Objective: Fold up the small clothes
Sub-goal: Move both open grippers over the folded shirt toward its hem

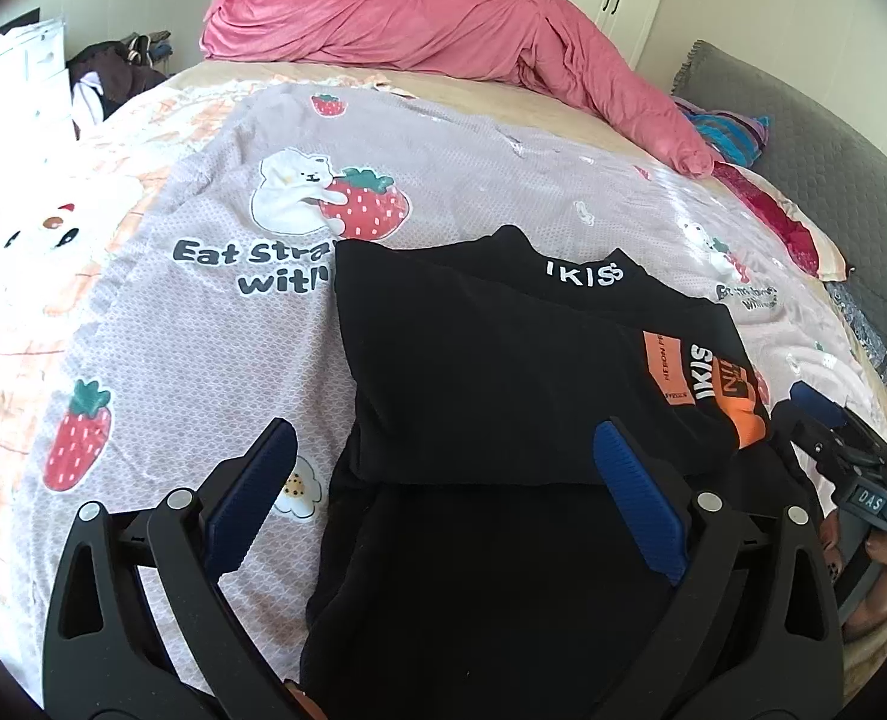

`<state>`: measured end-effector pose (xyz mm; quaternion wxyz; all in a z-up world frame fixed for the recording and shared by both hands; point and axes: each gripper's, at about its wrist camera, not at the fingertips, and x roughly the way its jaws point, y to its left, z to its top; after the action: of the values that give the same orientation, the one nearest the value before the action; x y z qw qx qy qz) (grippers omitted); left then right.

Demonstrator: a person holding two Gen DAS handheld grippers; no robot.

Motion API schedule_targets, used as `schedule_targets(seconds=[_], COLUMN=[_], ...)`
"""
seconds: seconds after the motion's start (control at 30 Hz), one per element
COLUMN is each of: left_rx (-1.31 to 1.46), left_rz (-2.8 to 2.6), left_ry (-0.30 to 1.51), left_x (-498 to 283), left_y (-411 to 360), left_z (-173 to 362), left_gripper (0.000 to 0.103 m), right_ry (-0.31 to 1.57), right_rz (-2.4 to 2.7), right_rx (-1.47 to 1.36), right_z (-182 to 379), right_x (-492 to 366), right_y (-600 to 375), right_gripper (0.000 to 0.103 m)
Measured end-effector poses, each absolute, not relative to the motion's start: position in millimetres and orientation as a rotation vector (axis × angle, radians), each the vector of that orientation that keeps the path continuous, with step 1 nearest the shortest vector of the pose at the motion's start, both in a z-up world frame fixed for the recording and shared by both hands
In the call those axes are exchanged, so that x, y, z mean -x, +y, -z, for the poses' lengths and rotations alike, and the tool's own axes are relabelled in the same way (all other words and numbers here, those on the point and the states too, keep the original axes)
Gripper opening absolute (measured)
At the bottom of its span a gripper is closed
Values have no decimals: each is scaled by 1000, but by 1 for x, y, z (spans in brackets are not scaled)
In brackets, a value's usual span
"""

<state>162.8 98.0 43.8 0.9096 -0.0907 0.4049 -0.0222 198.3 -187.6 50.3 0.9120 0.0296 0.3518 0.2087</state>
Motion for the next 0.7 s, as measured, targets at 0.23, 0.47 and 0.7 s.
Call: schedule_targets(seconds=[0.23, 0.47, 0.7], left_rx=[171, 139, 101], left_rz=[40, 39, 20], left_ry=[821, 805, 793], left_x=[-154, -138, -118], left_y=[101, 101, 105], left_z=[-49, -54, -55], left_gripper=[93, 93, 93], right_ry=[708, 694, 689], right_rz=[-420, -417, -393], right_rx=[-71, -77, -72], right_z=[-55, -59, -55], right_x=[-195, -185, -165], right_y=[-193, -201, -215], right_gripper=[98, 98, 98])
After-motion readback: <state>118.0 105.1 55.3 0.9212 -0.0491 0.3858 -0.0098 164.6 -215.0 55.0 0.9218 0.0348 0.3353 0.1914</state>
